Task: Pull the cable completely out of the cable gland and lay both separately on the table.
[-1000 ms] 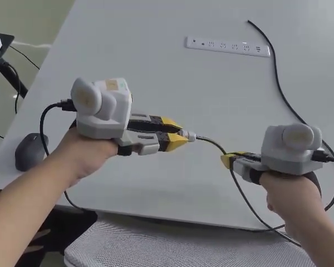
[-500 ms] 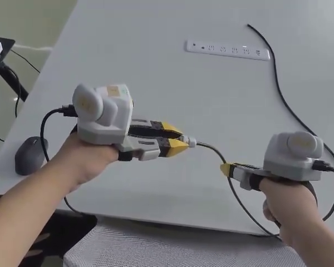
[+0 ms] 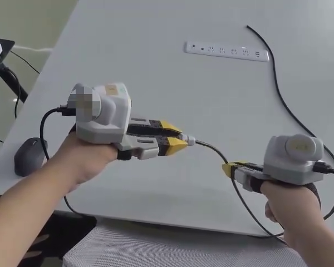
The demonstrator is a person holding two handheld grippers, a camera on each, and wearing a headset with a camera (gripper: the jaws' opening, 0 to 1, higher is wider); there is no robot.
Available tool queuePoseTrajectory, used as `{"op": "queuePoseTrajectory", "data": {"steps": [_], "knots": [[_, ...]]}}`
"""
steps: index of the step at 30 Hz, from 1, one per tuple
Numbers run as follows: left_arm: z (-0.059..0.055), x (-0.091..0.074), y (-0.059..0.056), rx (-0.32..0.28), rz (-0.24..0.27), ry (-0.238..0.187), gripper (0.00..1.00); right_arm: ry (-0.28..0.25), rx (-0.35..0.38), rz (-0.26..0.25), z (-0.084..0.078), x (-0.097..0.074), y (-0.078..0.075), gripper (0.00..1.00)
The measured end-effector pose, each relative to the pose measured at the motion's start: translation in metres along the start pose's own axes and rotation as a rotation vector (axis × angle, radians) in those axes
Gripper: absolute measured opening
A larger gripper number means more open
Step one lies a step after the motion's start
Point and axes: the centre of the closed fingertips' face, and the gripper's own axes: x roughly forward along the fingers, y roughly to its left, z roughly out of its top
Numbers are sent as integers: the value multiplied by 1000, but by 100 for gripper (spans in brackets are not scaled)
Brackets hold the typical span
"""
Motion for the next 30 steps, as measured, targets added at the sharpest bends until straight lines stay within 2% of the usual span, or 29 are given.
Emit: {"op": "queuePoseTrajectory", "data": {"steps": [8, 14, 15, 17, 18, 19, 21, 22, 24, 27, 30], "knots": [[0, -2, 2, -2, 11, 2, 14, -14, -63, -2, 7, -11, 4, 8], [-1, -2, 2, -6, 9, 1, 14, -64, -171, 23, 27, -24, 16, 15], [-1, -2, 2, -8, 8, 1, 14, -76, -227, 25, 34, -27, 22, 16], [-1, -2, 1, -10, 6, 1, 14, -75, -287, 30, 40, -29, 28, 19], [-1, -2, 1, -11, 6, 1, 14, -91, -330, 45, 45, -30, 35, 20], [-1, -2, 1, -12, 4, -1, 14, -116, -383, 60, 51, -31, 44, 22], [0, -2, 0, -15, 2, -3, 14, -117, -554, 68, 58, -34, 60, 22], [0, -2, 1, -15, 2, -4, 14, -124, -604, 77, 60, -33, 66, 22], [0, -2, 0, -17, 0, -5, 14, -105, -684, 86, 59, -28, 73, 21], [0, -3, 0, -17, -1, -5, 14, -89, -716, 113, 55, -21, 83, 19], [0, -3, -1, -15, -1, -2, 14, -90, -791, 119, 56, -18, 91, 17]]}}
